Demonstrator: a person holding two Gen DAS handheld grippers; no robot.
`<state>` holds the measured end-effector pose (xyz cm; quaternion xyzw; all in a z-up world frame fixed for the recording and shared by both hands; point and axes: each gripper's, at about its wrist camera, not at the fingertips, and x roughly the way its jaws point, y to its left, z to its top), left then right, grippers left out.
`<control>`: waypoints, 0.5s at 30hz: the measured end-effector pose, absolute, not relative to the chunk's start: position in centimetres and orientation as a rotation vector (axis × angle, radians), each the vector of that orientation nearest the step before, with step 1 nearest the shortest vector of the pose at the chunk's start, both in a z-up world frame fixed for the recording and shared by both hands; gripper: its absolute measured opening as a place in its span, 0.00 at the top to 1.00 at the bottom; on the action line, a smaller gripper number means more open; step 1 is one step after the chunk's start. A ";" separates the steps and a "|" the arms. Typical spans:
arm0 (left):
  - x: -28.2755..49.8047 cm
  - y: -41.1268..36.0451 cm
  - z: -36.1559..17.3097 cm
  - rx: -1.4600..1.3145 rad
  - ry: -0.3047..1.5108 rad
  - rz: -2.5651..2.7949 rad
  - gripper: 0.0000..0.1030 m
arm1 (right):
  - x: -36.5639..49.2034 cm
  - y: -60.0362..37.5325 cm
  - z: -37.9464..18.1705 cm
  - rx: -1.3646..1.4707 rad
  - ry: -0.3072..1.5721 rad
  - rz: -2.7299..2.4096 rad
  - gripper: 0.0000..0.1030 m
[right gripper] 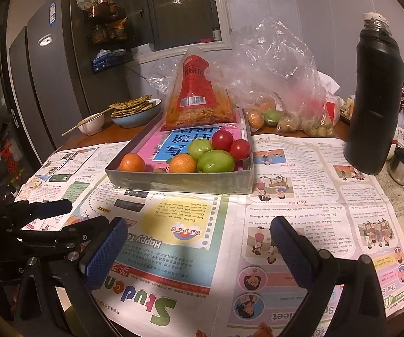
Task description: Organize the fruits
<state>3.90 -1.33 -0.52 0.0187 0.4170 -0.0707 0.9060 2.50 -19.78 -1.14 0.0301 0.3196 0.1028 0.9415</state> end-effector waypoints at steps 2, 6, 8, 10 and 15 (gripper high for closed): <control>3.9 -1.3 -0.5 0.041 0.859 -0.146 0.26 | 2.5 -19.8 -1.2 0.060 0.652 0.211 0.01; 3.8 -1.3 -0.4 0.039 0.857 -0.148 0.26 | 2.5 -19.7 -1.2 0.058 0.652 0.209 0.01; 3.8 -1.3 -0.4 0.040 0.858 -0.146 0.26 | 2.5 -19.7 -1.1 0.061 0.652 0.211 0.01; 3.8 -1.3 -0.4 0.040 0.859 -0.146 0.26 | 2.4 -19.6 -1.1 0.059 0.653 0.210 0.01; 3.8 -1.3 -0.4 0.041 0.857 -0.145 0.26 | 2.4 -19.4 -1.2 0.059 0.654 0.211 0.01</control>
